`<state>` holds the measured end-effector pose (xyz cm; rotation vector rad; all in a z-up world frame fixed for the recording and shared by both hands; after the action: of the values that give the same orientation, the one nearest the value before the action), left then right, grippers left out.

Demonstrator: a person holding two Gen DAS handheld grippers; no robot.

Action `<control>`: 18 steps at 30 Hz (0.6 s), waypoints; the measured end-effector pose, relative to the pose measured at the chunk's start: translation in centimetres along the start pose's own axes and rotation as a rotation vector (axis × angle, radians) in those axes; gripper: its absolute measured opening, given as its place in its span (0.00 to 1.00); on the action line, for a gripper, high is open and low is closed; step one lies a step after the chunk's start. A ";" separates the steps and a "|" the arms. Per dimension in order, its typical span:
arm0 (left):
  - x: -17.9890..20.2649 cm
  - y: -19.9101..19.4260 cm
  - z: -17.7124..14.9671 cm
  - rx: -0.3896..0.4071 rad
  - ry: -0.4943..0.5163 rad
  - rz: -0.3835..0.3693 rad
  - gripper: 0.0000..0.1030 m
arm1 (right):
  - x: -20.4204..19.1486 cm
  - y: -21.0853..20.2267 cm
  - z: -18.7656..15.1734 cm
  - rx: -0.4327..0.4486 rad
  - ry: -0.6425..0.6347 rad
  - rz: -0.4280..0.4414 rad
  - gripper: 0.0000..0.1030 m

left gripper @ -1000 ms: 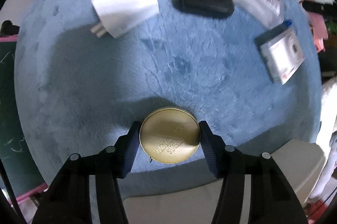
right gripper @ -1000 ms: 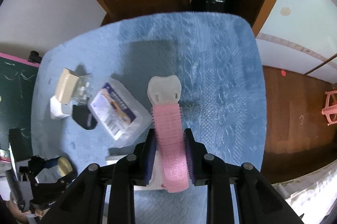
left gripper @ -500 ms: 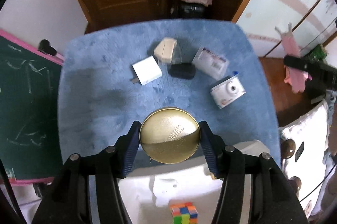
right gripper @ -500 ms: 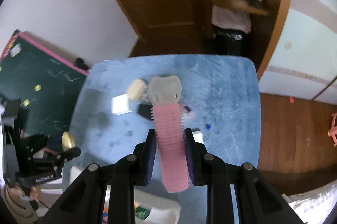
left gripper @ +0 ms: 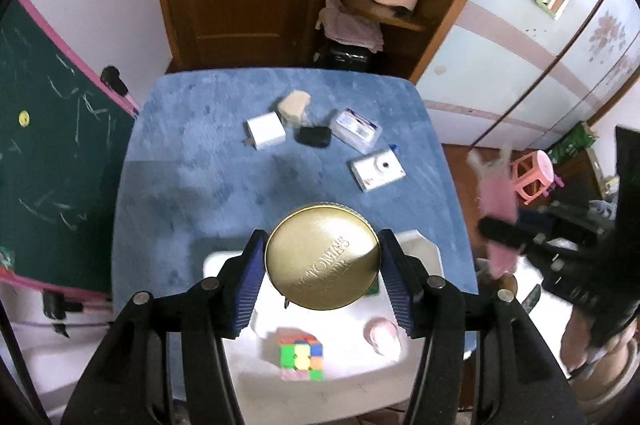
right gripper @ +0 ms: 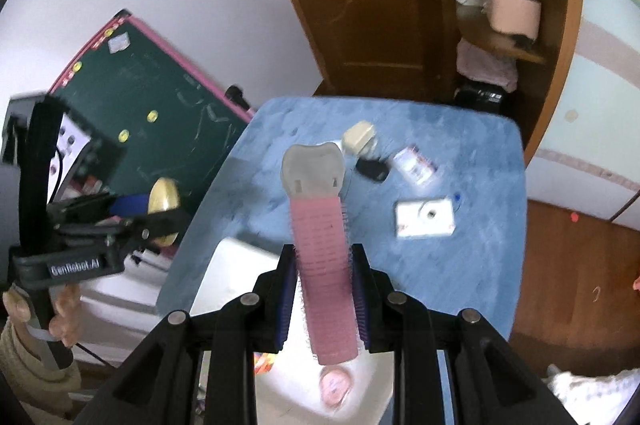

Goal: Organize rigid objects
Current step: 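Close the left tool on the gold tin and carry both items over the tray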

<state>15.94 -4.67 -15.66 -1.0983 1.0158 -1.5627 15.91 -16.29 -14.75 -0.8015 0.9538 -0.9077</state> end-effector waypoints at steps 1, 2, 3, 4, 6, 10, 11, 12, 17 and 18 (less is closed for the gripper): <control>0.2 0.3 -0.7 -0.004 0.001 -0.006 0.57 | -0.3 0.3 -0.8 -0.009 0.002 0.006 0.25; 0.4 0.3 -1.4 -0.011 0.000 -0.007 0.57 | -0.7 0.6 -1.7 -0.017 0.004 0.010 0.25; 0.6 0.6 -2.0 -0.020 0.002 -0.007 0.57 | -0.9 1.0 -2.7 -0.029 0.006 0.012 0.25; 0.7 1.3 -2.7 -0.032 0.003 -0.005 0.57 | -1.2 1.6 -3.9 -0.043 0.012 0.017 0.25; 0.8 2.7 -3.9 -0.066 -0.008 -0.014 0.57 | -1.4 2.9 -6.0 -0.074 0.031 0.016 0.25; 1.2 5.7 -6.0 -0.132 -0.021 -0.026 0.57 | -0.7 6.2 -10.2 -0.147 0.099 -0.003 0.25; 1.3 6.2 -6.5 -0.144 -0.023 -0.032 0.57 | -0.4 6.7 -11.1 -0.162 0.119 -0.005 0.25; 1.6 6.7 -6.9 -0.155 -0.021 -0.039 0.57 | -0.2 7.4 -11.9 -0.178 0.141 -0.003 0.26; 2.6 9.3 -8.4 -0.181 0.005 -0.019 0.57 | 0.6 9.7 -14.9 -0.231 0.179 -0.029 0.25; 2.7 9.8 -8.6 -0.183 0.014 -0.002 0.57 | 0.8 10.0 -15.3 -0.234 0.184 -0.046 0.25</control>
<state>9.45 -8.48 -26.67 -1.2148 1.1856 -1.5032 4.92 -15.54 -29.35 -0.9524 1.2232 -0.9322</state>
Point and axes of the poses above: each gripper's, at about its wrist camera, not at the fingertips, and y roughly the way its jaws point, x to its right, z to its top, the point moved 10 cm from there along y, roughly the way its jaws point, and after that the axes turned 8 degrees about -x, right-handed, at the moved point
